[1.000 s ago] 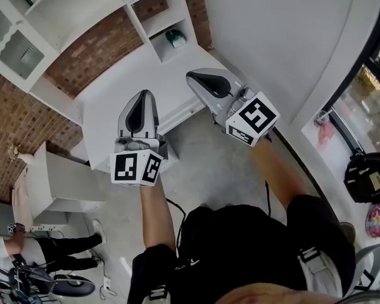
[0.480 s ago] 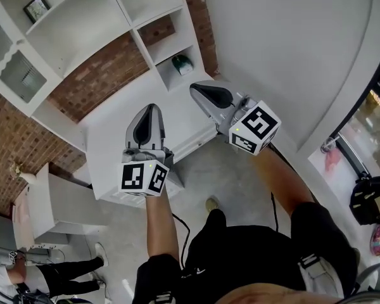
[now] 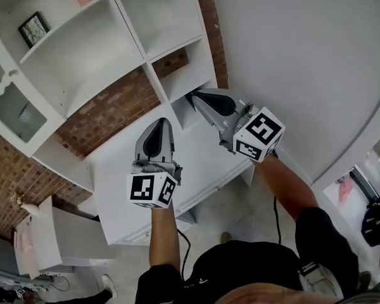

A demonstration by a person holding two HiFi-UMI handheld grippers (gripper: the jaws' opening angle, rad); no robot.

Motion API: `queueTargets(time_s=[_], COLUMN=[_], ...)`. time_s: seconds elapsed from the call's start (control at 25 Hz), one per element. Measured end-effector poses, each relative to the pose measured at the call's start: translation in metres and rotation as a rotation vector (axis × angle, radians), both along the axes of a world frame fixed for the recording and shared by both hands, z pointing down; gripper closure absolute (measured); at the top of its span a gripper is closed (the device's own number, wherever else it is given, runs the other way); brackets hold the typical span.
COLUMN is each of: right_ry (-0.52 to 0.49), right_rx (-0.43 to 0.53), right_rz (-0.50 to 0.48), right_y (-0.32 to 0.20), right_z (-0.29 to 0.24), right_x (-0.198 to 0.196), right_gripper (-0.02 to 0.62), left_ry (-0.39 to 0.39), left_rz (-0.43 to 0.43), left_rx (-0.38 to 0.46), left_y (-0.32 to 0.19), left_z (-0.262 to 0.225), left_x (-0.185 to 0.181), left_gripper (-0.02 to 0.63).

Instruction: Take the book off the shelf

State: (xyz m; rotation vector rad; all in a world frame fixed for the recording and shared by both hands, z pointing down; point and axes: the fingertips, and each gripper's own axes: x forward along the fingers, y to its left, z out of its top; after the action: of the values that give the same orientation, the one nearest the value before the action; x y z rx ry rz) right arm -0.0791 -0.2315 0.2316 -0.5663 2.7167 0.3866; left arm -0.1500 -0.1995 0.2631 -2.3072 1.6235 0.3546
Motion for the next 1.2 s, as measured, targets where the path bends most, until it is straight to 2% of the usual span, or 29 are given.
queueTargets(time_s=[0.24,0.52,0.76,0.92,1.2], right_ry=[-0.010,-0.029,-0.050,-0.077,-0.062], right_rx=[0.015,0.038,0.066,0.094,0.106], right_rz=[0.015,0.011,-0.012,-0.015,0.002], right_y=[-0.057,-0.117,-0.177,-0.214,-0.274], right_z=[-0.035,-0.093,-0.157,-0.202,-0.261], right_x=[-0.036,-0.058,-0.073,-0.074,-0.094], right_gripper=[0.594,0.594,0.592,0.591,0.522], left_ry=[-0.010,-0.004,0.038,0.037,0.038], left_rz=[0.030,0.040,0.007,-0.024,-0.069], left_rx=[0.031,0.044,0.054,0.060,0.043], left_y=[-0.057,-0.105,-0.158,-0.195,-0.248], left_z=[-0.016,-0.039,-0.065,-0.081,-0.099], left_x=[-0.036,-0.052,-0.067,-0.070,-0.082], left_gripper=[0.607,0.607,0.607,0.607,0.607])
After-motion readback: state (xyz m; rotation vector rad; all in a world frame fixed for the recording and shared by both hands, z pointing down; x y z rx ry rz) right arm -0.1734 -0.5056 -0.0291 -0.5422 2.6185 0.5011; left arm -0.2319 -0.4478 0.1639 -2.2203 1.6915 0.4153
